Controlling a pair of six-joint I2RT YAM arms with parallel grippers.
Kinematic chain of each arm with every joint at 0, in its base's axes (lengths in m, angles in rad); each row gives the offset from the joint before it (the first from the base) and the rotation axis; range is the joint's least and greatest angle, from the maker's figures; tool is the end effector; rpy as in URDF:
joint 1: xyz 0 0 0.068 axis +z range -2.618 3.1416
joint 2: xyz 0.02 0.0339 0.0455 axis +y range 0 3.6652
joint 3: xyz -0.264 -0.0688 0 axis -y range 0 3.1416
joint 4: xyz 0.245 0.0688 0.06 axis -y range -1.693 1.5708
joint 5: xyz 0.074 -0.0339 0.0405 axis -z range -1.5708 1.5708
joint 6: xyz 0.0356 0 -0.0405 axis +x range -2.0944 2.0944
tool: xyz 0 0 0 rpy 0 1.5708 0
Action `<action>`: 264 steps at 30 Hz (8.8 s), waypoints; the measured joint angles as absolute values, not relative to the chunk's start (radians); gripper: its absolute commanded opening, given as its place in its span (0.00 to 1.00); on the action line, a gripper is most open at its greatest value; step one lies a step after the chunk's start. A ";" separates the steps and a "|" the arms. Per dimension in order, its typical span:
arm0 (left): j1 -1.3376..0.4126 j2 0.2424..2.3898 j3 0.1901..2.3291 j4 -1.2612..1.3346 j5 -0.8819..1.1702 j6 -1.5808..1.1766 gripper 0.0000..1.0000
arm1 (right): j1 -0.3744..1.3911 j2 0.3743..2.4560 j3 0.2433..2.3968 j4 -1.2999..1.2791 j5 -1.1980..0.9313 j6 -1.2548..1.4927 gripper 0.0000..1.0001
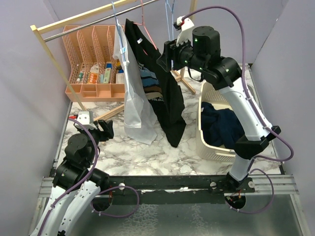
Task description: Remove the t-shirt from the hanger
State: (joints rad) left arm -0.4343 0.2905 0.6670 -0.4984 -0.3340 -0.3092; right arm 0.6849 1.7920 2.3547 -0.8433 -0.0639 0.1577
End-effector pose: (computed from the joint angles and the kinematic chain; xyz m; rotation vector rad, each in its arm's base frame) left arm 0.0772 -0.0229 0.3219 -0.1447 1.6872 -0.2754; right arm 0.2761 0.2285 0.5222 -0.5392 1.8225 0.6401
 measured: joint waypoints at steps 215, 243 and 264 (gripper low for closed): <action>-0.460 0.772 1.047 0.049 0.916 -0.529 0.00 | 0.744 0.735 1.186 -0.630 -0.472 0.196 0.63; -0.459 0.802 0.932 0.249 0.867 -0.661 0.73 | 0.745 0.794 1.132 -0.583 -0.629 0.189 0.01; -0.459 0.572 1.024 -0.244 0.501 -0.336 0.80 | 0.743 0.634 1.245 -0.832 -0.330 0.204 0.01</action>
State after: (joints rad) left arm -0.4595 0.5720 1.0237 -0.2440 0.5011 -0.3363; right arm 0.7425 0.6338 1.2449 -0.8322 -0.3298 0.2043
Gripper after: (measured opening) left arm 0.817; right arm 0.362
